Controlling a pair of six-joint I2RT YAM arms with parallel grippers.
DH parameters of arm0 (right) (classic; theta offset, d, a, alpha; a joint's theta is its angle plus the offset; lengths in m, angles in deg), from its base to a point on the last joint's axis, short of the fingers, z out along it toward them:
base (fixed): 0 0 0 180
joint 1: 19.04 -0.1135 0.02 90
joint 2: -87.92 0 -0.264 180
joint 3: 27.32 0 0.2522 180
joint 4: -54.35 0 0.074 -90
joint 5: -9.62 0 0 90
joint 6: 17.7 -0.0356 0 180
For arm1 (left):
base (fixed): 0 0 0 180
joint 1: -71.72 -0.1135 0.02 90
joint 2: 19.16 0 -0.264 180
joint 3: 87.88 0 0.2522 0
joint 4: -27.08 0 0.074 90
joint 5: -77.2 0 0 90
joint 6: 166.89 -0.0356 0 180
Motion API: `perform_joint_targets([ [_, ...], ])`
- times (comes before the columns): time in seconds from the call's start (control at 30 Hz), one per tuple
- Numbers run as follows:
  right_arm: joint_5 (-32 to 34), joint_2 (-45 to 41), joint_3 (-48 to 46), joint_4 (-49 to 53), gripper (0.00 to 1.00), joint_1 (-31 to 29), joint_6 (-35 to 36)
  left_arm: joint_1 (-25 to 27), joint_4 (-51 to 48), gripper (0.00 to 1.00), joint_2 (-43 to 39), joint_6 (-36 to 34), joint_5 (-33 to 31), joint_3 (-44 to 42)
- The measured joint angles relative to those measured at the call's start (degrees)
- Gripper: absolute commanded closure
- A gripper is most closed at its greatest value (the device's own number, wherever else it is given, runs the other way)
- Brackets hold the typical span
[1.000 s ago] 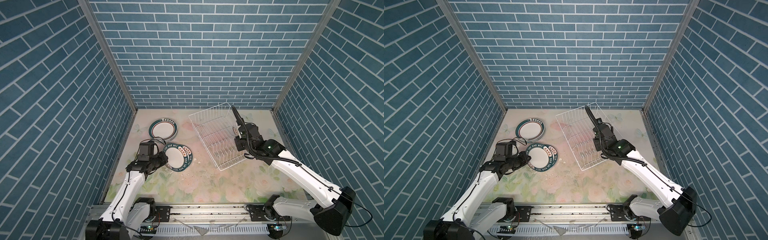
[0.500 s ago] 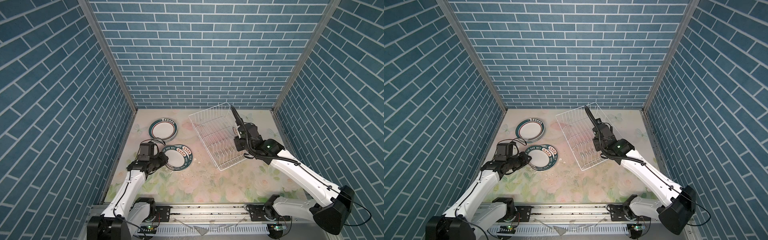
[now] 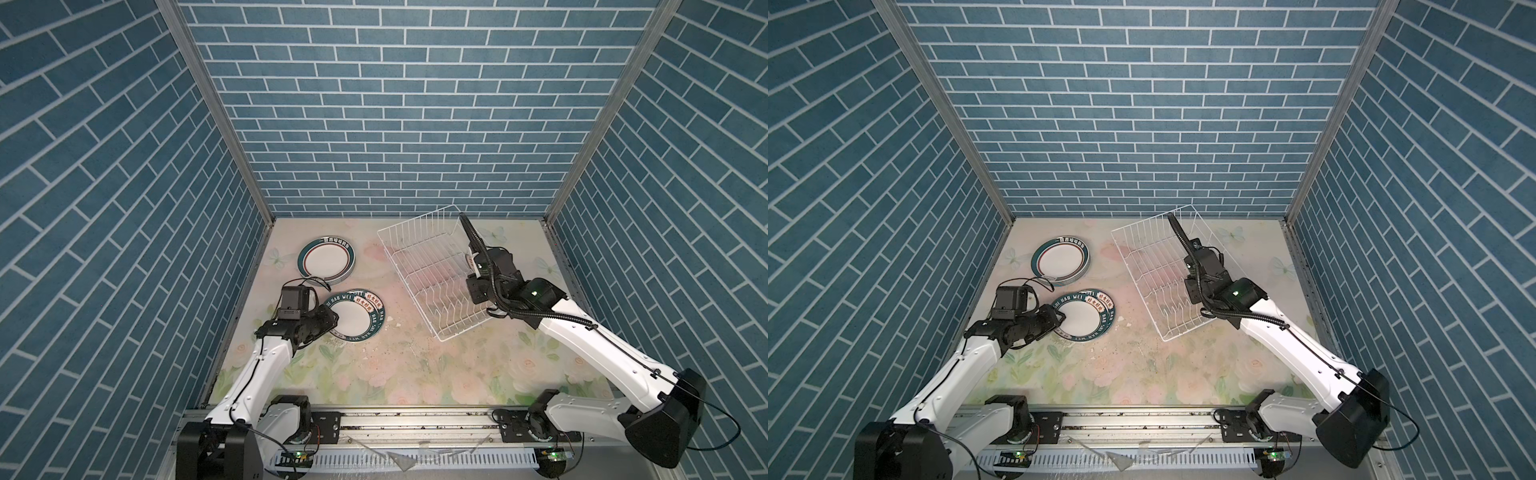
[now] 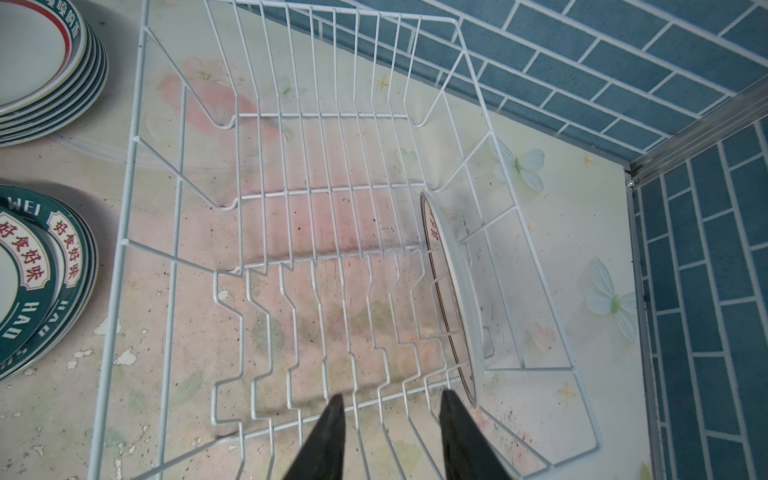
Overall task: Unload the plates from the dish rack
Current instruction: 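Open the left gripper on the stack and draw it back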
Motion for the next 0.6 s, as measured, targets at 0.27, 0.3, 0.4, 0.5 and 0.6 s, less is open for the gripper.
perform_joint_targets([
  [0.27, -0.6, 1.0, 0.0, 0.0, 0.60, 0.1, 0.0, 0.0, -0.3, 0.47, 1.2, 0.0, -0.5, 0.0],
  [0.3, -0.6, 1.0, 0.0, 0.0, 0.60, 0.1, 0.0, 0.0, -0.3, 0.47, 1.3, 0.0, -0.5, 0.0],
  [0.4, -0.7, 1.0, 0.0, 0.0, 0.60, 0.2, 0.0, 0.0, -0.4, 0.46, 1.8, 0.0, -0.5, 0.0],
  [0.5, -0.8, 1.0, 0.0, 0.0, 0.60, 0.2, 0.0, 0.0, -0.4, 0.43, 2.3, -0.1, -0.4, 0.0],
  [0.6, -1.1, 1.0, 0.0, 0.0, 0.61, 0.3, 0.0, 0.0, -0.4, 0.42, 2.8, -0.2, -0.4, 0.0],
])
